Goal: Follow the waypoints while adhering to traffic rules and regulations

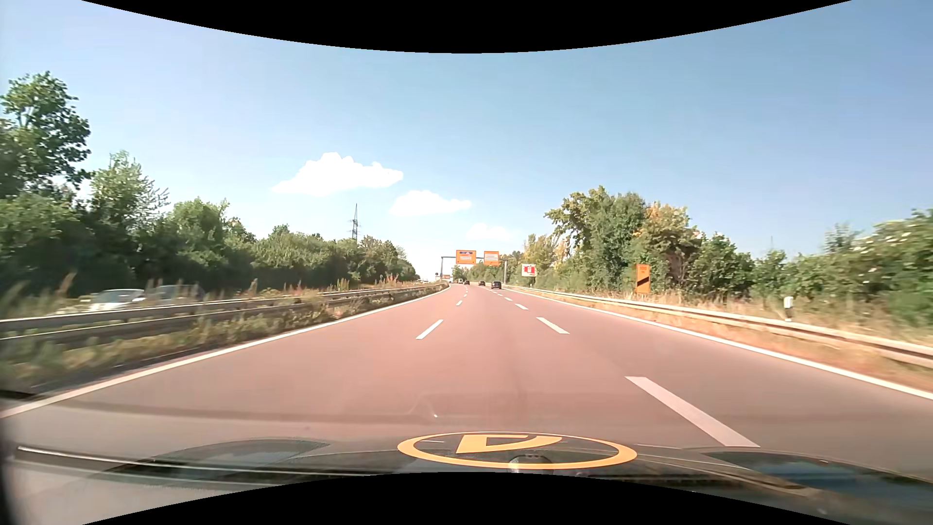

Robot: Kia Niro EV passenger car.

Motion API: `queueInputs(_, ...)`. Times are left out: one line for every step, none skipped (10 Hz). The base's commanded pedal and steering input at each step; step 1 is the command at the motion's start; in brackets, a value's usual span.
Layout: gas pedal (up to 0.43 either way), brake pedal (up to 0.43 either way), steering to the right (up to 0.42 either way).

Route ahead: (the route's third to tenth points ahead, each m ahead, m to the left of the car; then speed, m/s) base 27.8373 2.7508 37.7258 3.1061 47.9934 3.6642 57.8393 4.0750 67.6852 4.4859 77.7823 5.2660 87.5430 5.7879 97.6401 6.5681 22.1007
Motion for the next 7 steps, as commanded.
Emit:
queueInputs(0.248,0.0,-0.007)
queueInputs(0.248,0.0,-0.007)
queueInputs(0.248,0.0,-0.007)
queueInputs(0.248,0.0,-0.008)
queueInputs(0.248,0.0,-0.008)
queueInputs(0.248,0.0,-0.007)
queueInputs(0.248,0.0,-0.007)
